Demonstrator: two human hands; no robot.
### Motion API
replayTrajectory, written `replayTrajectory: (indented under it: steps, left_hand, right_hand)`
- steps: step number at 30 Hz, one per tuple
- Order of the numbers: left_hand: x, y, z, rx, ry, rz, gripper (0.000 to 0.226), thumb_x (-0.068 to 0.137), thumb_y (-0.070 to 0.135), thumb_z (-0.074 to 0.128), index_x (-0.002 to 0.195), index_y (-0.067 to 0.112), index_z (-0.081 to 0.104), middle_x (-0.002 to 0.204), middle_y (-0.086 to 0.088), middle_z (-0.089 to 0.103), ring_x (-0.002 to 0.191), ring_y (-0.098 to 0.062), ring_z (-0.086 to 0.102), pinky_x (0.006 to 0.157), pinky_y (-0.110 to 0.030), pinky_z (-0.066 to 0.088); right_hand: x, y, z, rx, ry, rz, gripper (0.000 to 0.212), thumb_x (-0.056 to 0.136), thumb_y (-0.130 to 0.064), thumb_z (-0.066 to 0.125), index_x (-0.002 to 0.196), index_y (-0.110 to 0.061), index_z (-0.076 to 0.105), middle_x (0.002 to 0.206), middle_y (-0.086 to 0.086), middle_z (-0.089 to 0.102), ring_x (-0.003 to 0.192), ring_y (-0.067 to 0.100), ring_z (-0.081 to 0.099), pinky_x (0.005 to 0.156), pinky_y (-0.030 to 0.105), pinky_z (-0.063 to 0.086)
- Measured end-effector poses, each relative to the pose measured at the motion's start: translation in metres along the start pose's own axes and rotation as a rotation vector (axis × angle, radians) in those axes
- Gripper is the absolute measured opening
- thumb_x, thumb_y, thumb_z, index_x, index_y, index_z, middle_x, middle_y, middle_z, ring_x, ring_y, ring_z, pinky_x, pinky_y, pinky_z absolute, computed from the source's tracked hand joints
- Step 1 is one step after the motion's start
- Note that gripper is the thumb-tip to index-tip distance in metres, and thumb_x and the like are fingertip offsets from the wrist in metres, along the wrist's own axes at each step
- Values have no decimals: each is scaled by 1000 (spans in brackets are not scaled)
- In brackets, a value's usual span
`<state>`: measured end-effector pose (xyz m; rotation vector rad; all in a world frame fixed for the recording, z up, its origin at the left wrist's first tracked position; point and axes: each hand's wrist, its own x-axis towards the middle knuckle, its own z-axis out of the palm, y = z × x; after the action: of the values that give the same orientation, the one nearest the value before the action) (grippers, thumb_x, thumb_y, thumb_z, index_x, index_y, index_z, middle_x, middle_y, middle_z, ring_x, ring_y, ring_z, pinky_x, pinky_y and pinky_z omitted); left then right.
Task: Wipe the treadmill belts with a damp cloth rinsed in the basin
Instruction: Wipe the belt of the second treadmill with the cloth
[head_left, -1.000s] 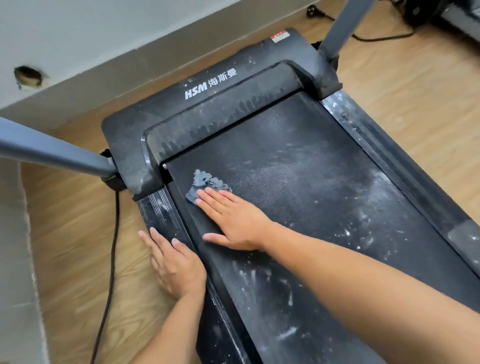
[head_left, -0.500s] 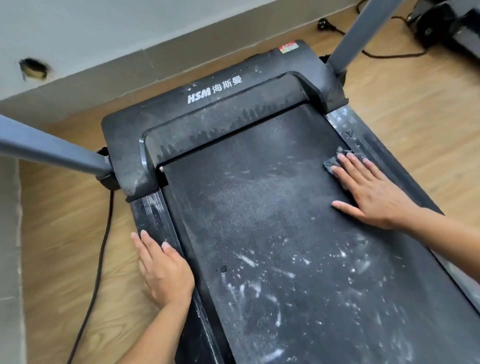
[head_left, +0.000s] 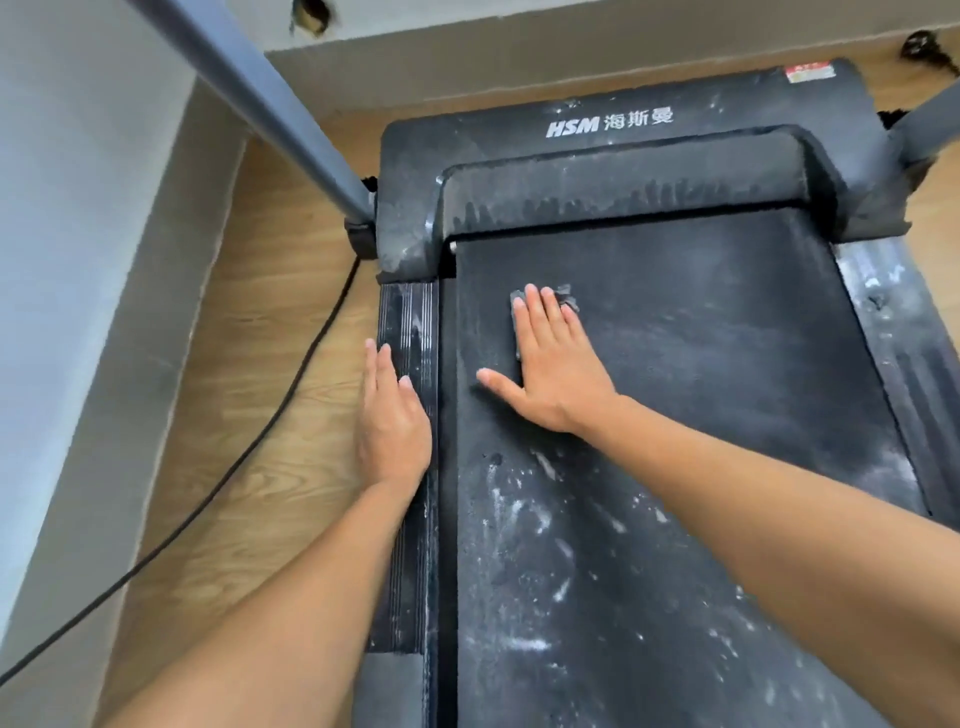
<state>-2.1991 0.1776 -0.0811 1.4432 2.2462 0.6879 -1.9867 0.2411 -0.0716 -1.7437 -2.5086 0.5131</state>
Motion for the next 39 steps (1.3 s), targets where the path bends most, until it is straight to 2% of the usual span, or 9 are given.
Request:
replayTrajectory:
  steps: [5,10,16,19,21,25,27,31,39]
  left_hand:
    - [-94,-28,-8,285,-26,61,66,109,45,38,168,21,20,177,2,2,155,-29,30,120,-49,36]
    - [-94,-29,-8,375,-31,64,68,108,48,35,168,21,17,177,4,-4,158,-29,25,124,-47,30]
    - [-143,-31,-14,479,11,53,65,109,45,27,167,18,22,177,0,8,161,-26,18,124,-54,30]
    - [-158,-30,-17,515,26,-40,66,105,46,31,166,20,27,175,-8,16,158,-33,25,122,-57,25]
    - [-152,-29,-19,481,3,-69,67,105,45,33,165,18,27,174,-13,18,148,-35,40,115,-55,36]
    - [-153,-29,-19,430,-21,-53,64,108,40,42,166,19,26,174,-12,16,134,-34,51,99,-49,50]
    - [-152,-30,-20,427,-35,-48,66,107,41,44,166,18,25,175,-11,15,133,-33,51,96,-48,51]
    - [-149,-33,-18,452,-39,-35,66,108,41,40,167,17,22,175,-13,12,135,-34,49,95,-48,52]
    - [-148,-37,-15,452,-14,0,63,110,39,32,167,16,20,175,-14,10,133,-35,49,95,-48,51]
  right_hand:
    - [25,-10,2,-87,-56,-146,108,94,-85,13,166,-8,-10,174,13,-14,161,27,-16,131,45,-6]
    - [8,35,-14,-232,-116,-339,107,93,-85,11,167,-11,-8,175,11,-11,161,25,-12,132,42,-4]
    - [-82,25,-4,-192,-208,-328,105,96,-83,15,164,-10,-17,172,11,-22,158,26,-24,131,46,-3]
    - [-103,-4,6,-102,-230,-240,100,100,-77,19,163,-10,-19,171,9,-26,157,26,-27,131,46,-6]
    - [-104,-25,11,-17,-211,-122,93,103,-70,22,164,-10,-16,171,9,-25,158,26,-26,130,44,-11]
    - [-95,-59,15,94,-163,51,79,110,-52,27,166,-6,-3,174,17,-11,161,32,-14,131,47,-3]
    - [-87,-58,7,59,-122,31,69,111,-41,31,165,-3,13,173,21,8,161,37,5,131,47,11]
    - [-69,-30,-19,67,-16,-47,52,103,-13,52,153,-14,40,147,9,48,132,33,48,105,41,43]
    - [-37,-7,-36,77,-177,52,36,98,-37,69,130,-25,57,123,-1,54,123,26,43,101,44,44]
